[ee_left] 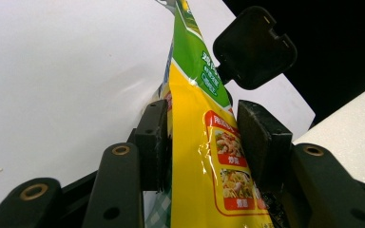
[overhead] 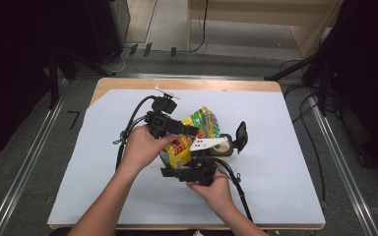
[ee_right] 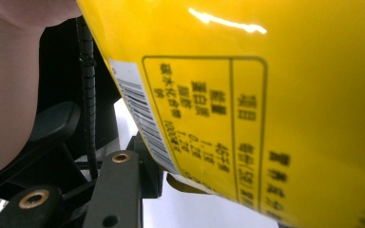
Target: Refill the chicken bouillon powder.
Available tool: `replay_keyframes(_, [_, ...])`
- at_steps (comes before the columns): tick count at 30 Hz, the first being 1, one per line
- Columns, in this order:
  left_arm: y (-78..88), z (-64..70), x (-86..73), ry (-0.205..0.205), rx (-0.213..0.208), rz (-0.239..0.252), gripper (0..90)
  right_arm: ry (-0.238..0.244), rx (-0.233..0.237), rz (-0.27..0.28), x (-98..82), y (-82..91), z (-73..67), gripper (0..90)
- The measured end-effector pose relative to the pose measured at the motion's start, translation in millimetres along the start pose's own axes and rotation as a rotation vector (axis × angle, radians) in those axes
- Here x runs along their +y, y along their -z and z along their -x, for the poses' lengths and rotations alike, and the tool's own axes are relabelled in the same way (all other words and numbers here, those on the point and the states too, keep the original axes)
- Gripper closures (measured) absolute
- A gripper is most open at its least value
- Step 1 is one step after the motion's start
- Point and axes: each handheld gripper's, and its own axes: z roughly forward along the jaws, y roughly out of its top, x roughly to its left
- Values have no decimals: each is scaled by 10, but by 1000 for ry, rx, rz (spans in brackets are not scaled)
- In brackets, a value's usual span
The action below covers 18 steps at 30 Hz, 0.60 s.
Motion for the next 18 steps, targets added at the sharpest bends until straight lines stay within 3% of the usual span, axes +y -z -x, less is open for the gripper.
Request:
replay_keyframes(9, [26, 9, 2, -2, 3, 4, 572, 10, -4, -3, 11, -3, -9, 593])
replay_keyframes(13, [32, 8, 7, -1, 11, 7, 570, -3, 15, 16, 18, -13, -21, 529])
replay_keyframes(15, [27, -8, 6, 5, 4, 5, 570, -27, 9, 16, 18, -17, -13, 567])
replay_keyframes(18, [30, 13, 5, -1, 7, 4, 570, -17, -10, 12, 14, -9, -15, 592])
